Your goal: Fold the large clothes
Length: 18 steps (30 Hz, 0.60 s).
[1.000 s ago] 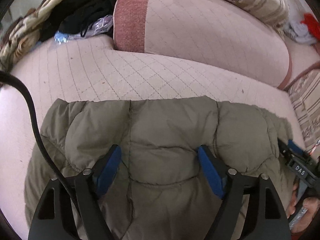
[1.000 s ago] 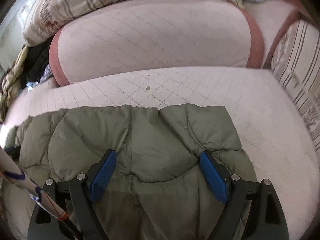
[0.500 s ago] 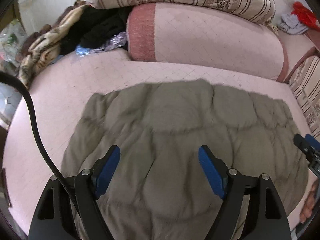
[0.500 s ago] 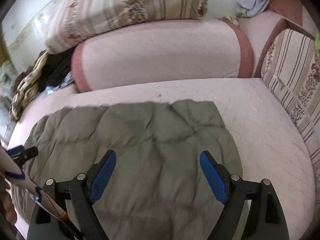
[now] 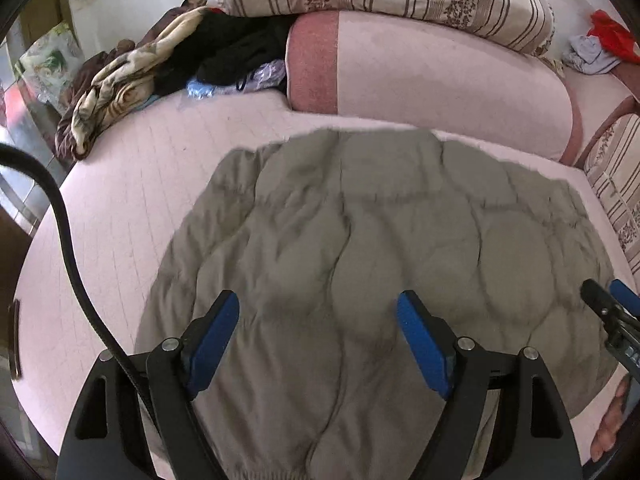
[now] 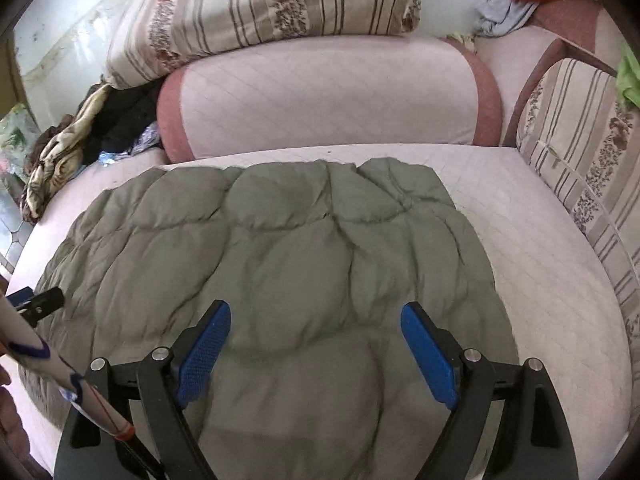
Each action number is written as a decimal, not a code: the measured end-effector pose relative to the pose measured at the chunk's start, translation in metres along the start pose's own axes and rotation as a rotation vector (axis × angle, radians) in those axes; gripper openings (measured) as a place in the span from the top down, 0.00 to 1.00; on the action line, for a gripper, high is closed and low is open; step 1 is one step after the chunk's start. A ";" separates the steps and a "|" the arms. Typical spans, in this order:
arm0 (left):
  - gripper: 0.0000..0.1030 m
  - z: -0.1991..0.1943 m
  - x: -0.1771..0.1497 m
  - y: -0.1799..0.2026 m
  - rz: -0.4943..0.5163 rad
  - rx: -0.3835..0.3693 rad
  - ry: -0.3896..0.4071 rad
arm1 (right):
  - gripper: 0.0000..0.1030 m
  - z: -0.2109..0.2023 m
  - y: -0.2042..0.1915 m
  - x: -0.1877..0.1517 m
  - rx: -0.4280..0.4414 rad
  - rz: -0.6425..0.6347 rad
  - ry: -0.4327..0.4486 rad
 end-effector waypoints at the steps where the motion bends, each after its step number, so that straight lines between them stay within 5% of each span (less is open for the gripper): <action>1: 0.22 0.004 -0.006 0.000 0.003 0.010 -0.006 | 0.12 0.001 -0.003 -0.007 0.001 -0.005 -0.004; 5: 0.22 0.009 -0.012 0.005 0.037 0.050 0.001 | 0.11 0.022 -0.008 -0.027 -0.024 -0.039 -0.058; 18: 0.22 -0.066 -0.039 -0.007 0.066 0.109 0.146 | 0.11 -0.039 -0.009 -0.046 -0.062 -0.068 0.026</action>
Point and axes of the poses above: each gripper's, at about its wrist camera, not at the fingertips, and z roughly the way its jaws point, y to its right, x to its top, the point moved 3 cm from there along z, roughly the way its jaws point, and after that the axes turned 3 degrees about x, right-handed, at the moved point
